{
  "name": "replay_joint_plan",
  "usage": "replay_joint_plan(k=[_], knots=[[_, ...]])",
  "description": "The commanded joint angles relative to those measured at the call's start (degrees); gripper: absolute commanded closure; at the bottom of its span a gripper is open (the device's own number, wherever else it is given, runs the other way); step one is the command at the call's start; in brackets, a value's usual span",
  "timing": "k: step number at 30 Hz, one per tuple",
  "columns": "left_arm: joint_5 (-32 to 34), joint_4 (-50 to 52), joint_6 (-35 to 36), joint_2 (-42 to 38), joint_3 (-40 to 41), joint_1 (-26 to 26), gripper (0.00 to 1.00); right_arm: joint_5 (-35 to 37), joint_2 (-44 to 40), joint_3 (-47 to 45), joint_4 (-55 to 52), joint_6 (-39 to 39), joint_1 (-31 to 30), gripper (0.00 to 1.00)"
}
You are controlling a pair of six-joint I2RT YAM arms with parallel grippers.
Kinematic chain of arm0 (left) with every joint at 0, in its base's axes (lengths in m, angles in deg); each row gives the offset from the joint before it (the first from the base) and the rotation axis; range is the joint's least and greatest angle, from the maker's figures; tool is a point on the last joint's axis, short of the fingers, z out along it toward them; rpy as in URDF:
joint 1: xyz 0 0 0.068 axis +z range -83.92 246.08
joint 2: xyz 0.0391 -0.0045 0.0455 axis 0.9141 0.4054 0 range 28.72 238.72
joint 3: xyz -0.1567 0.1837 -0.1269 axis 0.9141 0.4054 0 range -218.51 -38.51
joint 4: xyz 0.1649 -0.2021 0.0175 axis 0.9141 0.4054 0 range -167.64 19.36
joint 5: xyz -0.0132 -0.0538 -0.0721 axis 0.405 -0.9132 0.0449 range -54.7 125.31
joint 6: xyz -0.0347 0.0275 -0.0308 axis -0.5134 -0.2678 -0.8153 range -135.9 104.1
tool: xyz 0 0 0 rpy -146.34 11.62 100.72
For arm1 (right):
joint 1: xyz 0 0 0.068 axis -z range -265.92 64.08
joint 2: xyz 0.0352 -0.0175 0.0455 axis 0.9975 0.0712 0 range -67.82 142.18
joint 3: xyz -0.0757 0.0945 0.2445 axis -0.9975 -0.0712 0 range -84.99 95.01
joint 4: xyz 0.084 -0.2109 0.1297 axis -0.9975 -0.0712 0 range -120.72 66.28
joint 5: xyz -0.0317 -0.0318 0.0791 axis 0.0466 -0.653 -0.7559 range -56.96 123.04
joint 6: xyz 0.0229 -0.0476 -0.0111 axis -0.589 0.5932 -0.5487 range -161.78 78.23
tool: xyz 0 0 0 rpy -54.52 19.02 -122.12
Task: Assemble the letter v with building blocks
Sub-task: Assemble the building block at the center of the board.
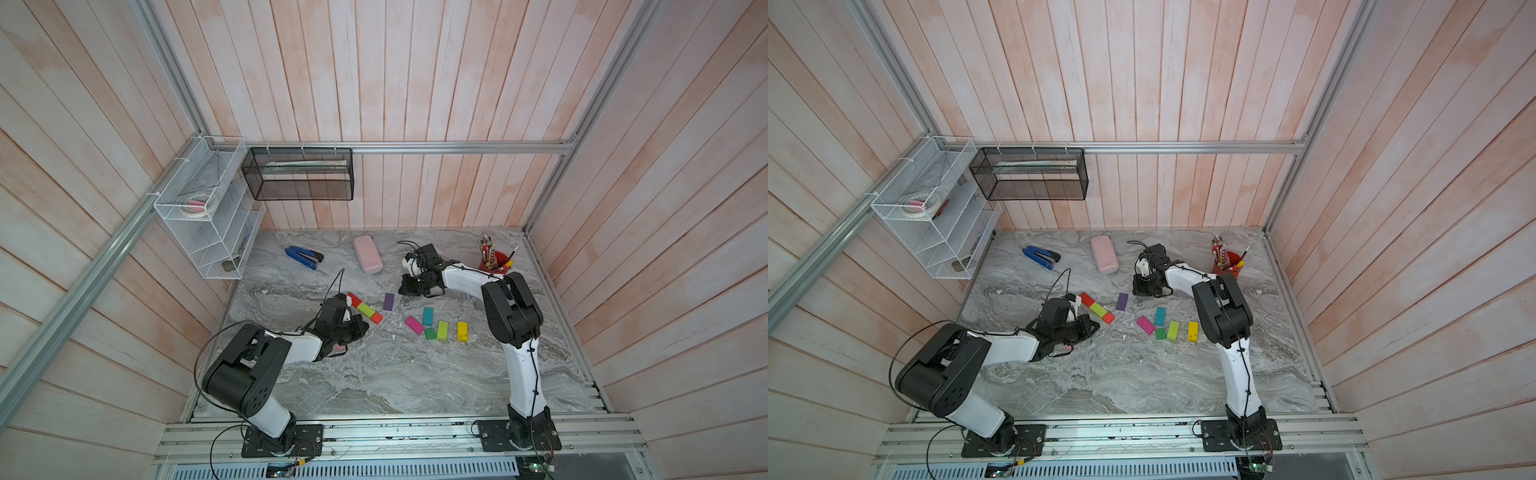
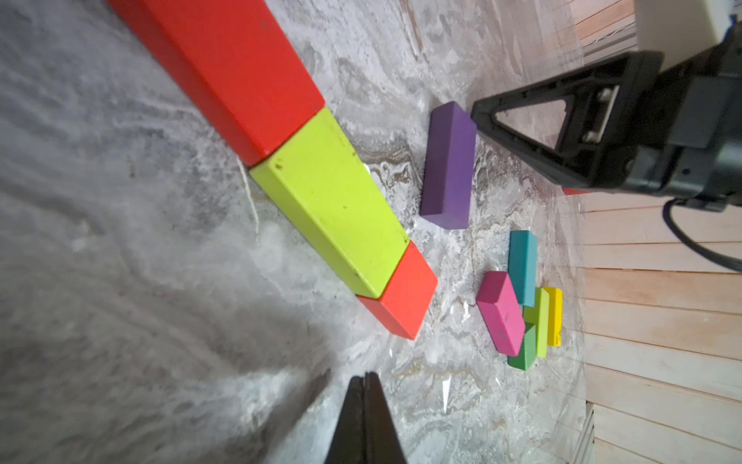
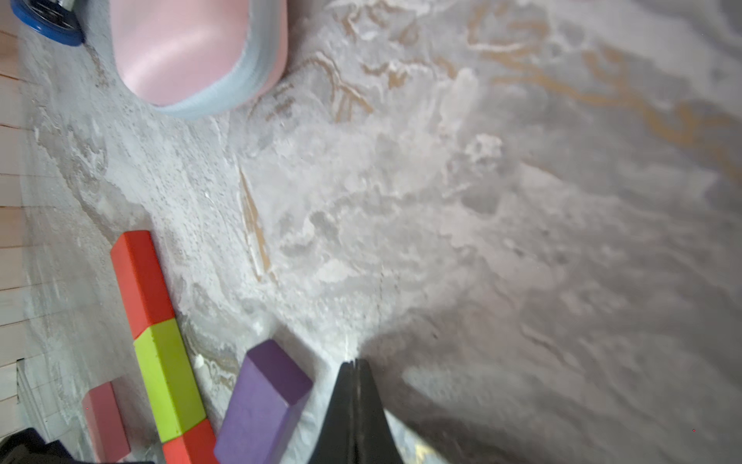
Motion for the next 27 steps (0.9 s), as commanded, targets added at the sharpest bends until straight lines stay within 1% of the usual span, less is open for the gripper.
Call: replay_joint_plan(k=[1, 13, 18, 27], knots=[[-1.0, 0.6, 1.2, 0.5, -1.0, -0.2, 1.00, -1.4, 3.5, 1.4, -1.2, 0.2, -0.2, 0.97], [-1.1, 2.5, 2.7, 1.6, -1.9, -0.4, 1.00, -5.8, 3.5, -2.1, 2.6, -0.4, -0.5, 0.96], [-1.2, 2.8, 2.8, 2.3, -2.1, -0.7, 1.00, -5.7, 2.7, -2.9, 2.6, -0.6, -0.8, 0.96], [-1.4, 2.5, 2.8, 3.2, -2.5, -0.9, 1.00, -5.3, 0.0, -8.3, 4.6, -1.7, -0.9, 0.96]])
